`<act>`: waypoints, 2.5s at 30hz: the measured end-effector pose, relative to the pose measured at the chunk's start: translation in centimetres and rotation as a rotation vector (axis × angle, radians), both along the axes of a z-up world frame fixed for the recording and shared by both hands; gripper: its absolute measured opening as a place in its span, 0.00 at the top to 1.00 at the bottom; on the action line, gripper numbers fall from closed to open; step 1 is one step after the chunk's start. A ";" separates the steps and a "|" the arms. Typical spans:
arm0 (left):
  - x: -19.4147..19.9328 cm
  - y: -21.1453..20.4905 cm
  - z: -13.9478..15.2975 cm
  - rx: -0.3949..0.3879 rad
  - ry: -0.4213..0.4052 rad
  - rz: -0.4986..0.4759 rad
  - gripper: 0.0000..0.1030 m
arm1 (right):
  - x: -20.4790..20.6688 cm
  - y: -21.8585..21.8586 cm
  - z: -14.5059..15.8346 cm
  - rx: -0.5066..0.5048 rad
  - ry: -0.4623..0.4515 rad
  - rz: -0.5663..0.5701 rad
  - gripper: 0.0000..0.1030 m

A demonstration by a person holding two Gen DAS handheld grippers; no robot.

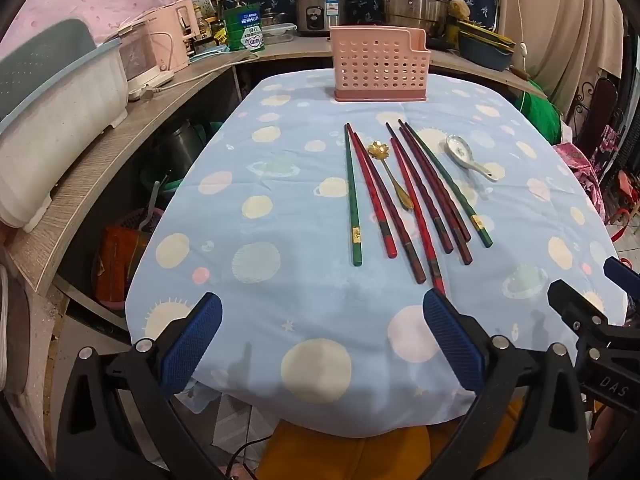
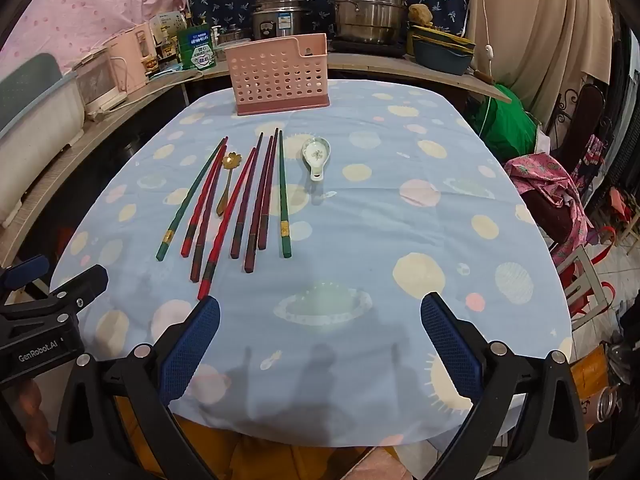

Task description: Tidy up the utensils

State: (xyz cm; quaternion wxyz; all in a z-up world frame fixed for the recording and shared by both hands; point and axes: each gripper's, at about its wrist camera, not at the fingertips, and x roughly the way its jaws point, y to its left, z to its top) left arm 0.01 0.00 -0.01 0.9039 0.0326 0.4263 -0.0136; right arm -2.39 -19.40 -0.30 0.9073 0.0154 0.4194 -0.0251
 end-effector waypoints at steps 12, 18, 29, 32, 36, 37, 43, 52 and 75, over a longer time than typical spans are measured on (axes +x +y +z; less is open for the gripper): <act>0.1 0.0 0.0 0.005 0.002 0.004 0.07 | 0.0 0.1 0.1 -0.003 -0.005 -0.001 0.06; 0.1 0.1 -0.1 0.005 0.004 0.003 0.07 | 0.0 0.1 0.1 -0.001 -0.004 -0.001 0.06; 0.2 0.4 0.0 0.012 0.004 0.008 0.07 | 0.0 0.0 0.1 -0.001 -0.004 -0.003 0.06; 0.1 0.5 0.1 0.013 0.002 0.007 0.07 | 0.0 0.0 0.1 0.001 -0.006 -0.003 0.06; 0.1 0.2 0.1 0.017 0.000 0.008 0.07 | -0.1 0.0 0.1 0.001 -0.006 -0.003 0.06; 0.1 0.2 0.1 0.018 0.001 0.008 0.07 | 0.0 0.0 0.0 0.001 -0.005 -0.003 0.06; 0.0 0.2 0.1 0.017 0.000 0.007 0.07 | 0.0 0.1 0.0 0.001 -0.006 -0.002 0.06; 0.0 0.0 0.1 0.021 -0.001 0.002 0.07 | 0.0 0.2 -0.1 0.000 -0.006 -0.004 0.06; -0.1 0.0 0.1 0.021 -0.003 0.001 0.07 | 0.0 0.0 -0.2 0.002 -0.003 -0.003 0.06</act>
